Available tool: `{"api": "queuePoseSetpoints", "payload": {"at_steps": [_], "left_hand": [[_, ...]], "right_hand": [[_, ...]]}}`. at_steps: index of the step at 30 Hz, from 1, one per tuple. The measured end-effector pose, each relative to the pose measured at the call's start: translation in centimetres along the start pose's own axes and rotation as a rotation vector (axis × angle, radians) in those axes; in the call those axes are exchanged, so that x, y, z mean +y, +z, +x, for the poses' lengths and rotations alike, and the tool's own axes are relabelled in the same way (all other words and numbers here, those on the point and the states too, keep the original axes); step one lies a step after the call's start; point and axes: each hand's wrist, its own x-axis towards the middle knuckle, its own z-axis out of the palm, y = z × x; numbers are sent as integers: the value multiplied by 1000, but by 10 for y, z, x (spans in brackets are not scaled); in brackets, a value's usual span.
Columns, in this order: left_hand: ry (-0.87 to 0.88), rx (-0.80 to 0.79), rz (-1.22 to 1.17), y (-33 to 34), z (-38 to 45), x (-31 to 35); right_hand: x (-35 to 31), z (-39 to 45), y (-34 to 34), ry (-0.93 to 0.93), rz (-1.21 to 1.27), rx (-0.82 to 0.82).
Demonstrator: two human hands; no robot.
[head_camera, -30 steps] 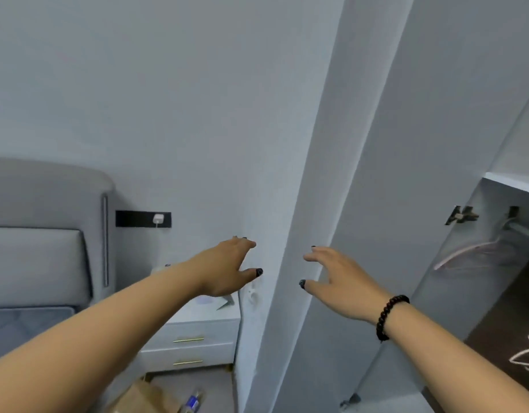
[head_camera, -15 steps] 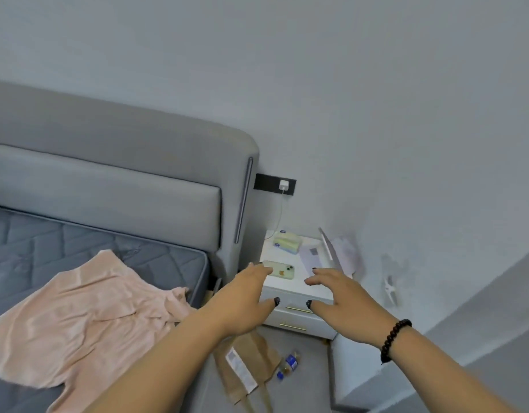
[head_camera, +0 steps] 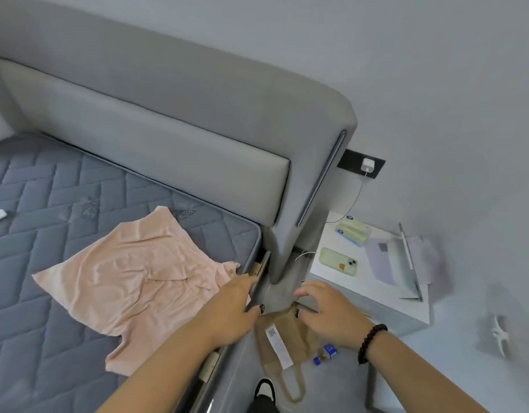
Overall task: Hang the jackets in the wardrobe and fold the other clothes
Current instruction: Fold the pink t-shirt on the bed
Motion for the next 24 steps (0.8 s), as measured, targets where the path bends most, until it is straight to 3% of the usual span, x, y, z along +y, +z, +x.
{"api": "queuePoseSetpoints", "payload": {"at_steps": [8, 24], "left_hand": [[-197, -16, -136, 10, 94, -46], [-690, -128, -437, 75, 247, -186]], "right_hand": [[34, 118, -6, 22, 3, -154], [63, 275, 64, 213, 246, -201]]}}
